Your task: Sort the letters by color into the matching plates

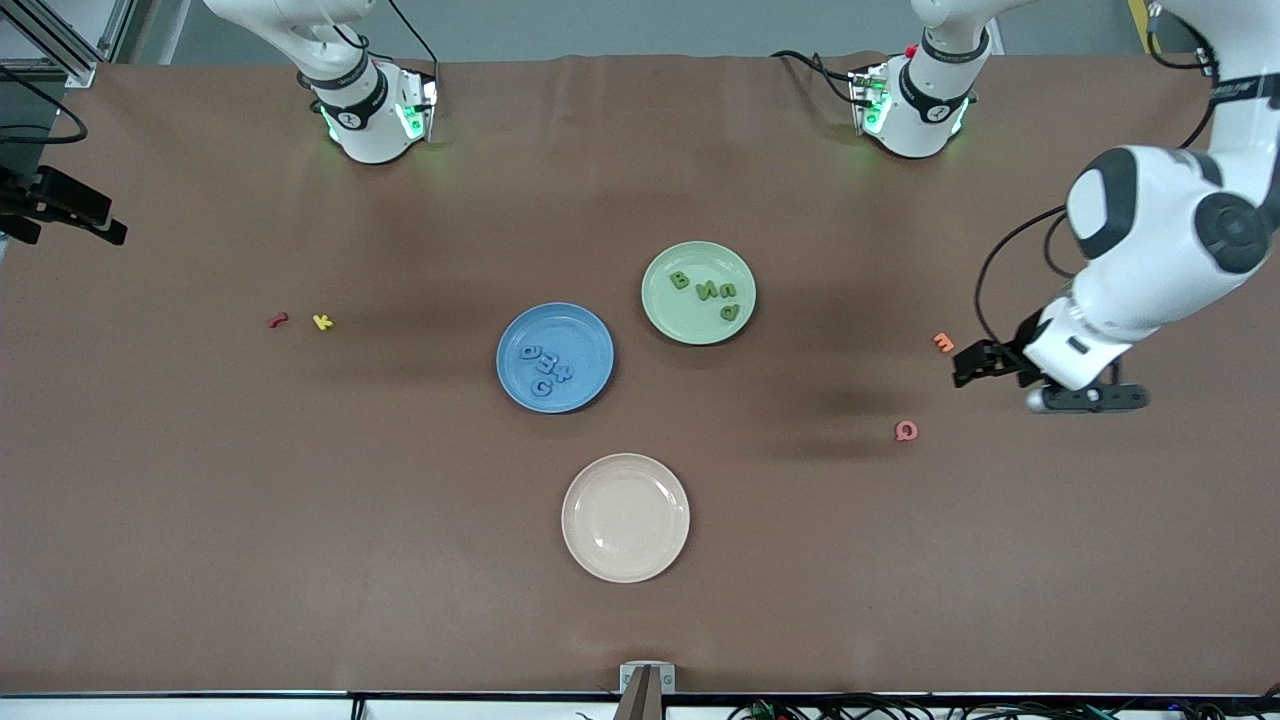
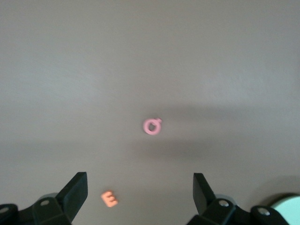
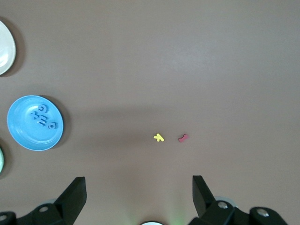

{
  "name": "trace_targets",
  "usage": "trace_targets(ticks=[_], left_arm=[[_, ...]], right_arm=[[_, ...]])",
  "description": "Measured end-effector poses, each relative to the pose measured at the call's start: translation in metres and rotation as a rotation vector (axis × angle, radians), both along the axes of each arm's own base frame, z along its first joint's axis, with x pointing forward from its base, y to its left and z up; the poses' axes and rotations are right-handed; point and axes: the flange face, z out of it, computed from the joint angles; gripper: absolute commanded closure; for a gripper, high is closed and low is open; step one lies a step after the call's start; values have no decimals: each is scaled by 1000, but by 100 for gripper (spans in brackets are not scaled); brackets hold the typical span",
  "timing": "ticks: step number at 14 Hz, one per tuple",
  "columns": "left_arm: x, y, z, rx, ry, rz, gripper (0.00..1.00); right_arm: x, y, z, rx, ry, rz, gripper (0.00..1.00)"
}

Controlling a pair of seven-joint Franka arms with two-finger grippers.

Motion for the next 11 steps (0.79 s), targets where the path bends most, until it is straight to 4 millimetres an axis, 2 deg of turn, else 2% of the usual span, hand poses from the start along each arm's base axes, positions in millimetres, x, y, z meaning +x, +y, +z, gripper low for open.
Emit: trace_targets(ticks=[3,5,8,11], left_arm=[[-15,31,50,47,-14,16,1],[-25,44,84,69,18,13,1],[-26,42,138,76,10,10,1],[-23,46,175,74,-40,19,1]], right_arm=[[-9,-1,1,-16,-6,6,0],[-10,-1,1,-18,-8,7,0],[-10,0,-1,-18,-4,8,0],[-10,0,-2,-18,-2,9,0]])
